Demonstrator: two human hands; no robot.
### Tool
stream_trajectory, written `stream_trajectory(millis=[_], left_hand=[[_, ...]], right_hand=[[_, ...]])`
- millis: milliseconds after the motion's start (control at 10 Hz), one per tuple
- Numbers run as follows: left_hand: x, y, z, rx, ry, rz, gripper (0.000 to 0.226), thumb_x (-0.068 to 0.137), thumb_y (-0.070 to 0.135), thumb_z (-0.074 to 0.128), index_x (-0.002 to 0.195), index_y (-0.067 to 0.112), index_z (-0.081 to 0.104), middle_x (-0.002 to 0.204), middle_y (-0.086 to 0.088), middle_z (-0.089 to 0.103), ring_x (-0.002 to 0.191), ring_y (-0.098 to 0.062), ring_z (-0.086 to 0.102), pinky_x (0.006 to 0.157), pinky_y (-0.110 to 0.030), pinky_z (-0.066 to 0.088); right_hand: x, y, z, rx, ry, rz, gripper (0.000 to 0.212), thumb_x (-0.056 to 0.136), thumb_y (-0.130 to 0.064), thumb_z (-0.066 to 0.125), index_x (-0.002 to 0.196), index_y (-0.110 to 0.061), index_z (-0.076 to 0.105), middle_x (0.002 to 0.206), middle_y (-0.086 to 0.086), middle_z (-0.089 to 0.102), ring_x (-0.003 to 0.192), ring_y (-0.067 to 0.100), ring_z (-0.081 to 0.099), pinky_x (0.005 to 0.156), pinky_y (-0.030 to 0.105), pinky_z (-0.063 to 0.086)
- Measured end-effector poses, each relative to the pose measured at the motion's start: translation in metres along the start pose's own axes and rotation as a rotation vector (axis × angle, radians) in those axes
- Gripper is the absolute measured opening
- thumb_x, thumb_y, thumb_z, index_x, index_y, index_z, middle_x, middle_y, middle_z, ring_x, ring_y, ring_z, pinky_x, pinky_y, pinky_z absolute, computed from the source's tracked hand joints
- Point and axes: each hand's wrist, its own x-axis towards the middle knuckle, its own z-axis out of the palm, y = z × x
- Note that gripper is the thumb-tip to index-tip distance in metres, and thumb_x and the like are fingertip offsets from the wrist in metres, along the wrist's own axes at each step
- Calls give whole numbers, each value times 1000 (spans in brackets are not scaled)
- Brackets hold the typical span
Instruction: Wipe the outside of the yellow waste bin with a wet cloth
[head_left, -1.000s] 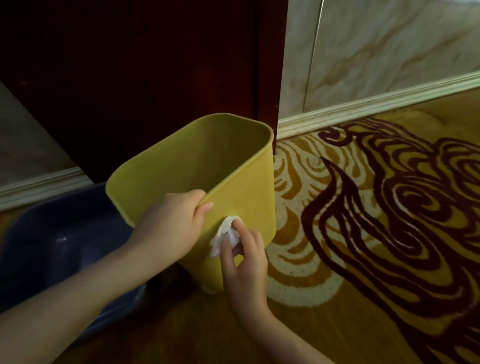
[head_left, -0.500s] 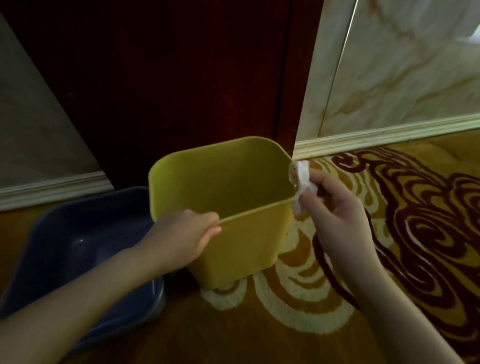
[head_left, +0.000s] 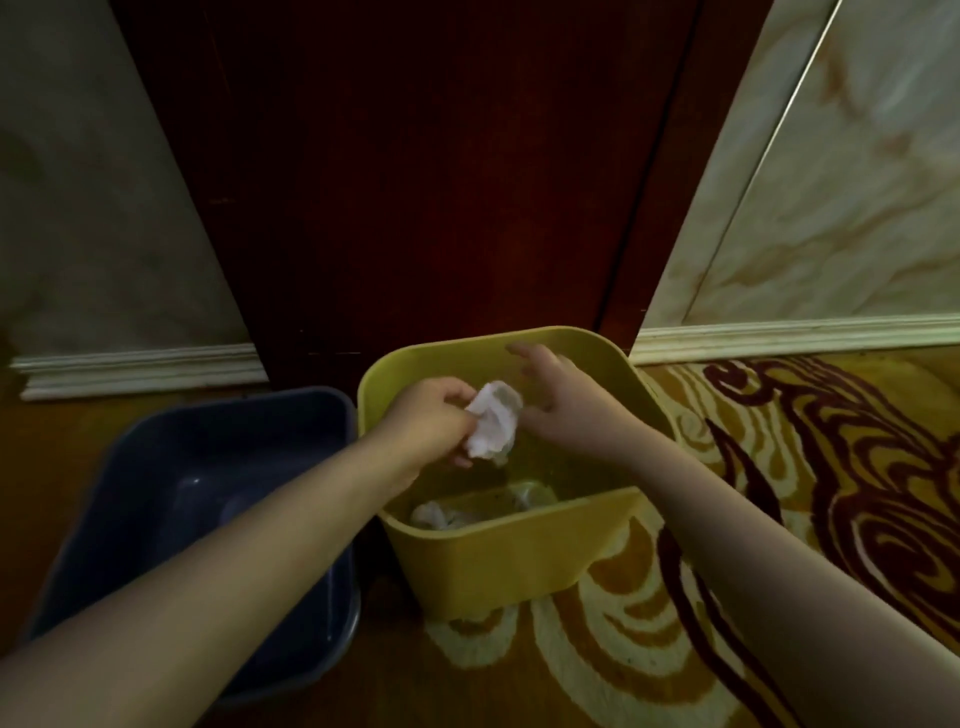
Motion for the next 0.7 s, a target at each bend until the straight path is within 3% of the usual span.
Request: stream_trajectory(millis=[100,200,300,400,500,600,700], left_hand=[[18,-4,5,449,23,107,13,89,16,53,94,21,63,80,-6,67,74,-25,65,62,-36,53],[23,-9,12,673,-5,35,18,90,19,52,104,18,64,86,-1,63,75,-16,60,61,-30,48],[18,-5,11,717,-109,-95,30,91,14,54,121,13,57,115,-8,63,95,-20,61,75,-30,50],[5,12,-2,712,-89,-135,48,88,12,56,135,14,44,129,-9,55,108,-24,58,86,-34,51],[-18,48,-25,649,-107,-156,39,95,15,44,133,15,47,127,-9,58,105,-24,59,79,-32,49],[-45,98,-59,579,-129,-182,35,98,20,33,126,14,53,127,-9,59,109,-26,57,84,-35,46],[-76,149,-91,550,-114,-210,36,100,24,29,120,13,57,121,-11,62,103,-26,59,81,-36,47]], right_hand=[[16,12,7,-195,-152,54,26,92,-23,52,112,-11,62,111,16,64,91,27,62,70,28,44],[19,16,17,-252,-253,197,21,92,-22,51,96,-7,66,97,15,67,91,30,62,70,33,47],[17,11,15,-221,-323,287,23,93,-20,51,110,-8,59,109,17,64,102,33,59,82,39,49],[11,-6,-6,-196,-293,362,37,92,-16,51,128,-12,48,118,16,60,105,31,59,82,38,49],[-1,-29,-43,-127,-271,409,37,94,-18,46,131,-14,46,117,15,61,101,29,60,77,35,49],[-17,-65,-99,0,-321,442,37,98,-32,38,122,-9,55,101,11,63,92,25,60,76,32,47],[-33,-106,-165,164,-256,502,55,96,-48,29,108,-4,60,83,4,59,78,18,55,67,28,40]])
